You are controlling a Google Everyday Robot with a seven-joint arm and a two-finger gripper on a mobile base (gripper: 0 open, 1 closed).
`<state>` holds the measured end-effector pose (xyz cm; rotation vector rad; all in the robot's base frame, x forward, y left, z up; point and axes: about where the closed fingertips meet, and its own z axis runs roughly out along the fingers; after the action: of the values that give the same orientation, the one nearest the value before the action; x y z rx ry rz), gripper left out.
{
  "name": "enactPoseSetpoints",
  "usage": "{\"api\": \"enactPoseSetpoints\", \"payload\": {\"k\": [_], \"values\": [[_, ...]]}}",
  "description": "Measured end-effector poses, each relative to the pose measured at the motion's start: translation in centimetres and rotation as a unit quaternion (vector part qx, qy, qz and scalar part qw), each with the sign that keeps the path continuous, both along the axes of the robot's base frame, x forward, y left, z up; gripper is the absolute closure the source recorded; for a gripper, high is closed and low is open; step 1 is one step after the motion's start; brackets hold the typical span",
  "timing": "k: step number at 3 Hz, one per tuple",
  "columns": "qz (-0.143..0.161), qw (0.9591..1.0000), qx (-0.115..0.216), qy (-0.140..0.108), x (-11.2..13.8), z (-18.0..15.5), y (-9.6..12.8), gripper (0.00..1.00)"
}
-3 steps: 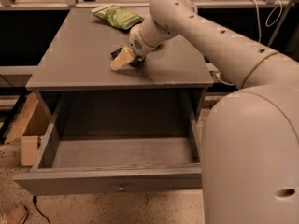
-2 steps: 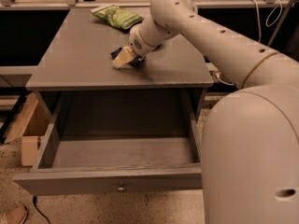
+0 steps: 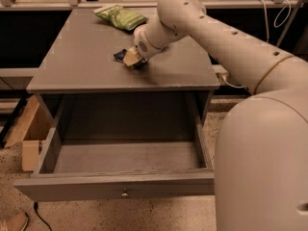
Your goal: Place rxbar blueberry into top drawer
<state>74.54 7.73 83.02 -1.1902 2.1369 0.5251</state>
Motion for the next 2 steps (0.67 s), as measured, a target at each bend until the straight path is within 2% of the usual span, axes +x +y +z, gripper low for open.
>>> {"api": "enactPoseSetpoints", "payload": {"k": [1,2], "values": [[0.003,0.9993,0.034,-0.013,-2.3,1.4,-1.7,1.0],[0.041,0.9925,0.105,-0.046,-9.1,5.2,-1.6,1.0]]}}
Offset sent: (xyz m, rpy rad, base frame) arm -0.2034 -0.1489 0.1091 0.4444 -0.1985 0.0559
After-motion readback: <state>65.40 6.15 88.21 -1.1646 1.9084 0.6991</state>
